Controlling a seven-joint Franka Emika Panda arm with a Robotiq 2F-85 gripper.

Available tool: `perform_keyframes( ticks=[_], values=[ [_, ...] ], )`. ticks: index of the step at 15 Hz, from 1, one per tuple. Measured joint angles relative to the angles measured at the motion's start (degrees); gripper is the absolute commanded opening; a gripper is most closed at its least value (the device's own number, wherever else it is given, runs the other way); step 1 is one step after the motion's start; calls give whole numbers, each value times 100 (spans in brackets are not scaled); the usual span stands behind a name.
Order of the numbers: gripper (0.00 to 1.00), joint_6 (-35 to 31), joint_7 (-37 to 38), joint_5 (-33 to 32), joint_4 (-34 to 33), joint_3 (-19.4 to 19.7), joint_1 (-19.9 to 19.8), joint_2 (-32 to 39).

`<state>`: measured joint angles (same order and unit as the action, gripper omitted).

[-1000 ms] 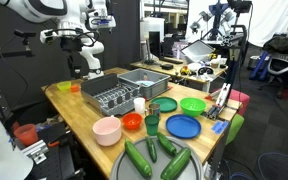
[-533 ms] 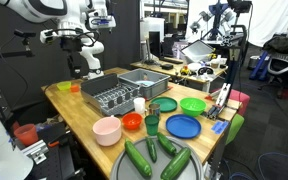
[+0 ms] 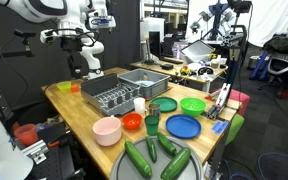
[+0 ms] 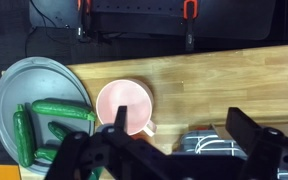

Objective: Pour the contents of the jug into the pink mug

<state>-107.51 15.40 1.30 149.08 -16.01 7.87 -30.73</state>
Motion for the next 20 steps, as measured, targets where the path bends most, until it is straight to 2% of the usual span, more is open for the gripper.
perform_keyframes(
  ticks=[2,8,13,16,20],
  values=[
    [100,-177,0,-64,5,49,-3,29],
    [100,-1306,-162,-637,49,342,-126,436],
    [100,-1901,-367,-1147,-102,751,-492,911],
    [100,-1956,-469,-1148,-294,847,-525,1202],
    [100,-1956,-469,-1148,-305,837,-513,1211]
  ],
)
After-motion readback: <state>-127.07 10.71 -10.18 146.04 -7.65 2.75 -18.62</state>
